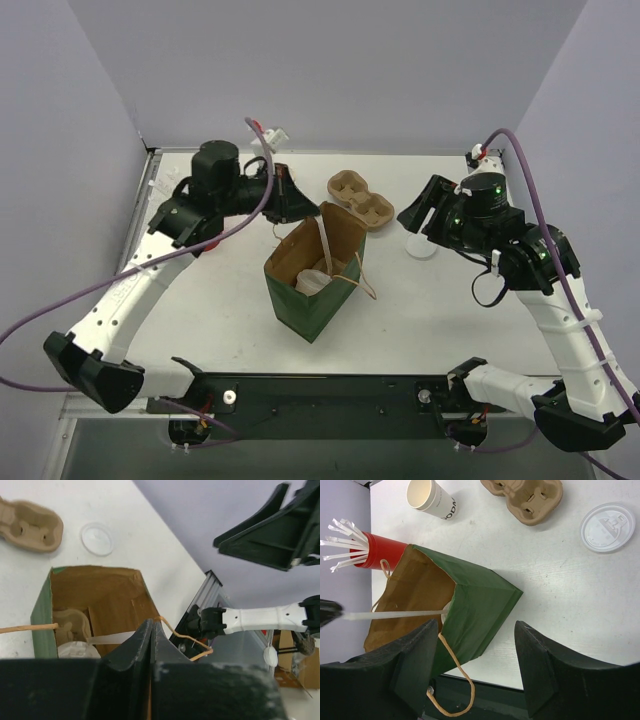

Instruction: Pack the takeout coffee

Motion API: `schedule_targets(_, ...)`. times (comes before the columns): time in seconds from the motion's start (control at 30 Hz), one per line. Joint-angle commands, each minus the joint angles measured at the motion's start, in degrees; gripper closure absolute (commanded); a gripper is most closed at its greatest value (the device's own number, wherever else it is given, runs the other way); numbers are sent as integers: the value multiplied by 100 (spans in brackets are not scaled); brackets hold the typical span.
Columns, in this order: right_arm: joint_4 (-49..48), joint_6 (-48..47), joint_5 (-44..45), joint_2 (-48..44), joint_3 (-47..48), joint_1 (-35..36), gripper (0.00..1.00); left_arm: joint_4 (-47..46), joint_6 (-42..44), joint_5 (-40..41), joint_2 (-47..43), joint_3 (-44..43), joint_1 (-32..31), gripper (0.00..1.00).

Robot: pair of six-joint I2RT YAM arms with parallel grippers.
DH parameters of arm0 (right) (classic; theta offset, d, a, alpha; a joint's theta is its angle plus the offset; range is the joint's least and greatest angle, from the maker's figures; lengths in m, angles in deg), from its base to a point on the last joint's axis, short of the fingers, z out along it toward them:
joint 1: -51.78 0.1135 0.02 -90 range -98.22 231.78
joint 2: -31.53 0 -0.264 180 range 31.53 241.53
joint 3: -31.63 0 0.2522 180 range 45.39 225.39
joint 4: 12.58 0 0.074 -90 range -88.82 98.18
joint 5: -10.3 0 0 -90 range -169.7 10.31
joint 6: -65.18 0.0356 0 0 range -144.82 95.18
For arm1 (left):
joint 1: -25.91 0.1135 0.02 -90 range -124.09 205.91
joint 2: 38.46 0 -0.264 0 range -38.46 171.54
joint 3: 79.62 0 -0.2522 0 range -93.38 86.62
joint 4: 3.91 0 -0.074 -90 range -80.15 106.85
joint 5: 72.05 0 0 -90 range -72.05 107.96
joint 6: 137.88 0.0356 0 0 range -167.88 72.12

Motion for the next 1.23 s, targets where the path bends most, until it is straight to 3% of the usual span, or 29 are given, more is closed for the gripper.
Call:
schedule_targets(0.0,-100,41,41,34,28,-25,42,800,777,643,385,-382,-381,76)
schedule_targets(0.07,-100,14,24,52,54,-25,41,968,848,837,447,-496,-408,45)
schedule_targets(0.1,-100,14,24,52,63,-25,40,969,848,880,438,-523,-425,11)
schedule_targets(0.43,-100,-65,-55,184,186,-34,30,2005,269,1986,500,-1709,-40,5)
schedule_targets(0.63,-91,-91,-64,210,247,-60,21,2207,110,2251,183,-1473,445,4)
schedule_targets(1.2,-91,-91,-56,289,379,-78,18,2401,145,2955,-151,-1086,506,3)
